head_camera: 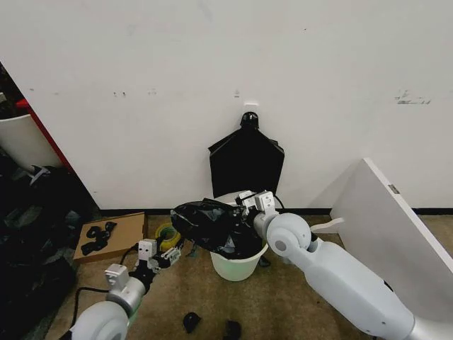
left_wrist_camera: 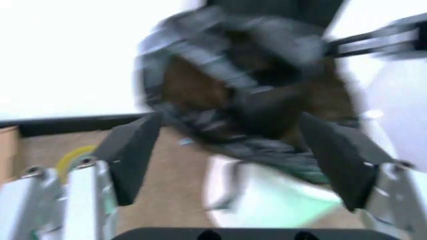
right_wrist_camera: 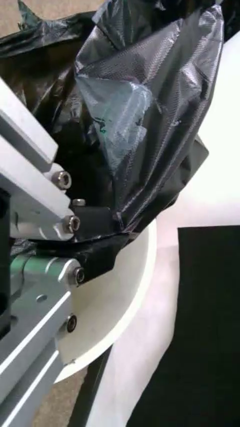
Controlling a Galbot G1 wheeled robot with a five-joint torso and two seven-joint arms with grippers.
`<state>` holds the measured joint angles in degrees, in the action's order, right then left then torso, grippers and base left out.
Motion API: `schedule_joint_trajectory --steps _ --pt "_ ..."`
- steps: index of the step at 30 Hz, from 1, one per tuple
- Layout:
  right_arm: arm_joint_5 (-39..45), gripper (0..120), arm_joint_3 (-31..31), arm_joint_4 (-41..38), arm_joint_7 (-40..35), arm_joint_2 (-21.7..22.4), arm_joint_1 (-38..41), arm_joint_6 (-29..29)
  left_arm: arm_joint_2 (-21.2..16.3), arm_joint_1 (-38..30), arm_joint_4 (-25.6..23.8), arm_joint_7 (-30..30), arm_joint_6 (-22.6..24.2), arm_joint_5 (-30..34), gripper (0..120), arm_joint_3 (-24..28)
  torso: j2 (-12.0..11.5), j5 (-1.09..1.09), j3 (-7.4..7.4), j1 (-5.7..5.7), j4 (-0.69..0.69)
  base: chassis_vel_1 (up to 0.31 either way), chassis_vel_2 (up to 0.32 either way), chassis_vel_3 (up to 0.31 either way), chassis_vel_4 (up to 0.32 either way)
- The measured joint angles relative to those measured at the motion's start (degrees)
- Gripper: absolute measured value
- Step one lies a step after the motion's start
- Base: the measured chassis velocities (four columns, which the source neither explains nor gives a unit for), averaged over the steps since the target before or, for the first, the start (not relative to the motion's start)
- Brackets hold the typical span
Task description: Place the garbage bag over the trash bin.
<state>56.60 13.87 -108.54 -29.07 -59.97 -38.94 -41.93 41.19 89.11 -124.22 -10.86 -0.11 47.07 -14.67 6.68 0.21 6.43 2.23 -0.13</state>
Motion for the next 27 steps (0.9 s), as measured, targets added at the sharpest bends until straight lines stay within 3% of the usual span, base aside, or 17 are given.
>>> schedule_joint_trajectory --steps 2,6,8,12,20,27 --pt "-0.09 0 -0.05 -0.17 0.00 0.18 -0.05 0.01 -0.18 -1.06 -2.69 0.09 1.48 0.80 97 1.57 0.00 -0.01 0.00 0.00 0.00 0.000 0.000 0.000 0.000" --pt "-0.11 0 -0.06 -0.46 0.00 0.44 -0.04 0.02 -0.24 -5.10 -3.31 -0.27 4.10 1.64 100 3.62 0.00 0.00 0.00 0.00 -0.04 0.000 0.000 0.000 0.000" --pt "-0.09 0 0.41 -0.29 0.04 0.21 0.63 0.02 0.24 -7.23 -2.04 -0.90 5.06 1.46 100 4.77 0.00 -0.02 0.00 0.00 -0.06 0.000 0.000 0.000 0.000" --pt "0.13 0 1.74 0.67 0.37 -0.91 2.08 0.03 1.86 -9.09 0.01 -2.77 6.85 1.85 100 5.89 0.00 -0.01 0.00 0.00 0.03 0.000 0.000 0.000 0.000" --pt "0.38 0 2.19 0.97 0.36 -1.15 2.42 0.05 6.13 -18.48 5.86 -6.73 10.92 5.24 100 13.81 0.00 0.00 0.00 0.00 -0.04 0.000 0.000 0.000 0.000" --pt "0.45 0 2.17 1.13 0.33 -0.80 2.22 0.08 9.58 -24.12 9.38 -9.39 12.53 6.79 100 16.64 0.00 -0.01 0.01 0.00 -0.02 0.000 0.000 0.000 0.000"
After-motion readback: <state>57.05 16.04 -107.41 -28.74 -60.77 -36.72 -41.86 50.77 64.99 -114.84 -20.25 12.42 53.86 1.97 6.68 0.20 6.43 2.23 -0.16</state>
